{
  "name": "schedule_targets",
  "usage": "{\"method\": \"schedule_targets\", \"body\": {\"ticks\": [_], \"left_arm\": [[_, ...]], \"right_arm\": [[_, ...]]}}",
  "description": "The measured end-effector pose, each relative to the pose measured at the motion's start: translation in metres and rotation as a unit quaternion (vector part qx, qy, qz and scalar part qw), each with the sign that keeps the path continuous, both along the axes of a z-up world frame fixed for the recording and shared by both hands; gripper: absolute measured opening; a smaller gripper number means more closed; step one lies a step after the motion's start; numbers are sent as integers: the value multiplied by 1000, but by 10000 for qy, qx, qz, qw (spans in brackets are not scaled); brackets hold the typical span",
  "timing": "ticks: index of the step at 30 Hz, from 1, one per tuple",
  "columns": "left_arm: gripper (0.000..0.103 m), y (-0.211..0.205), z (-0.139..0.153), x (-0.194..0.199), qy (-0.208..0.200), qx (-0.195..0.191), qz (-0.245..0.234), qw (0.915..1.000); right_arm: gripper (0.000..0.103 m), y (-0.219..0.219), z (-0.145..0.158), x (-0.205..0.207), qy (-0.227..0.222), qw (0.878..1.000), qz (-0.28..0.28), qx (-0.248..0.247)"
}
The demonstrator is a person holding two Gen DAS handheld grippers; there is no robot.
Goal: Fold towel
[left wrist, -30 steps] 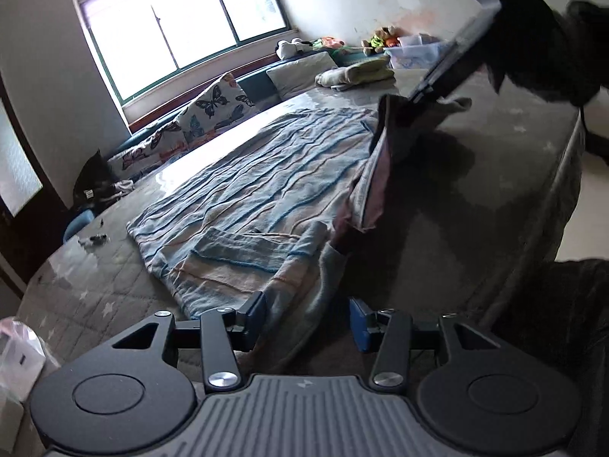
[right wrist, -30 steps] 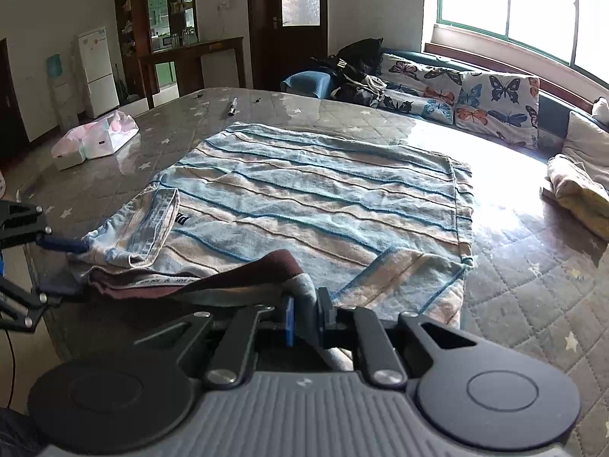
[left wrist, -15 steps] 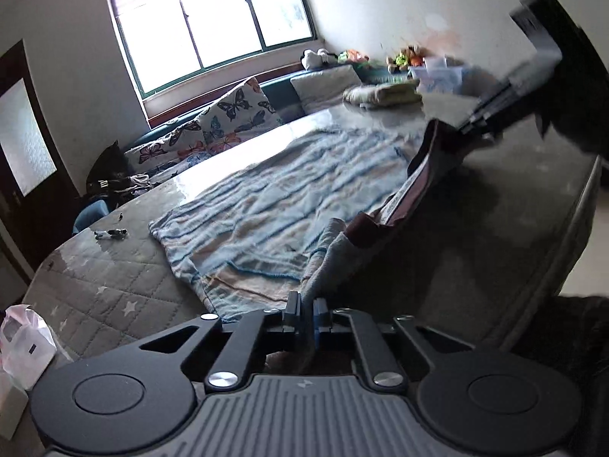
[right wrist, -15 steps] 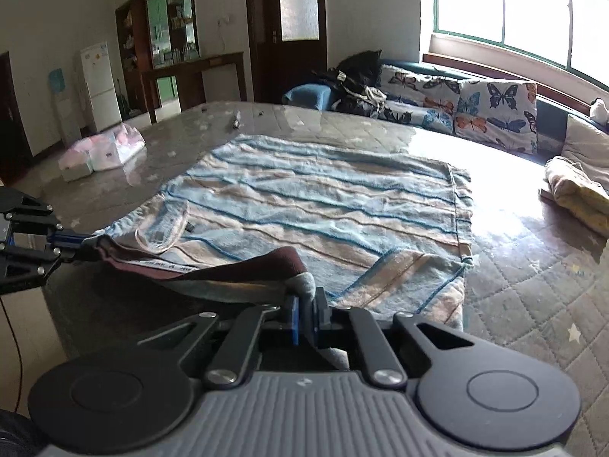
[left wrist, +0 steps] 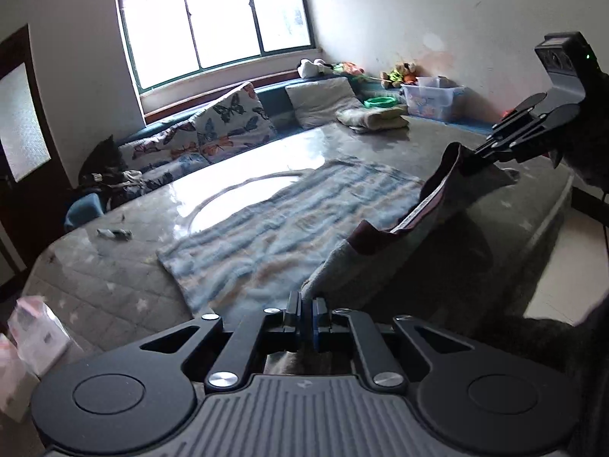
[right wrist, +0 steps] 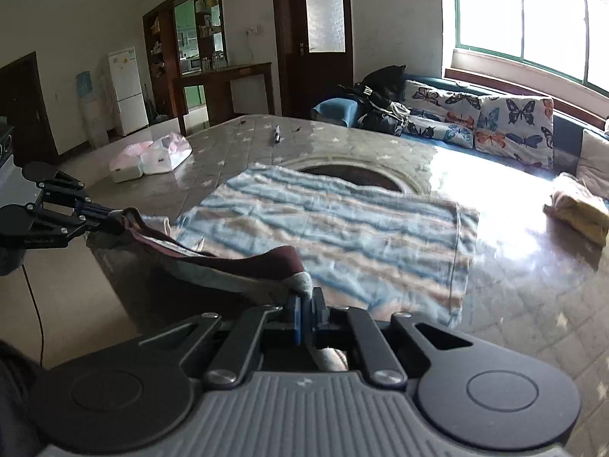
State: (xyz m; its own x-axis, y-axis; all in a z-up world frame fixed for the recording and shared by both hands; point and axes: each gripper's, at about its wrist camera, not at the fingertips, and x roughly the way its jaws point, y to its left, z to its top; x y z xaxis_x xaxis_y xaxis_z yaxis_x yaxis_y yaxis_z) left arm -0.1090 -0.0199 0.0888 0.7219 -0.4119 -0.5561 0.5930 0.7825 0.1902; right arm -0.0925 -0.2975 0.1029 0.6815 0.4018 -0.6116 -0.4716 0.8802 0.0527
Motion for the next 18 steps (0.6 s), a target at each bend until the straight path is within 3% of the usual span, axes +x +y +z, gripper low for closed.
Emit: {"method": "schedule_targets", "body": {"ticks": [7, 12, 18], "left_arm": [[6, 2, 17, 85, -12, -70, 270, 9996], [6, 1, 6, 166, 379, 117, 476, 9981], [6, -1, -34, 247, 924, 222, 833, 9920]], "right_arm": [[4, 6, 27, 80, -73, 9996, 168, -193], [4, 19, 30, 157, 71, 9989, 298, -367], [4, 30, -14, 245, 509, 9979, -6, -398]]}}
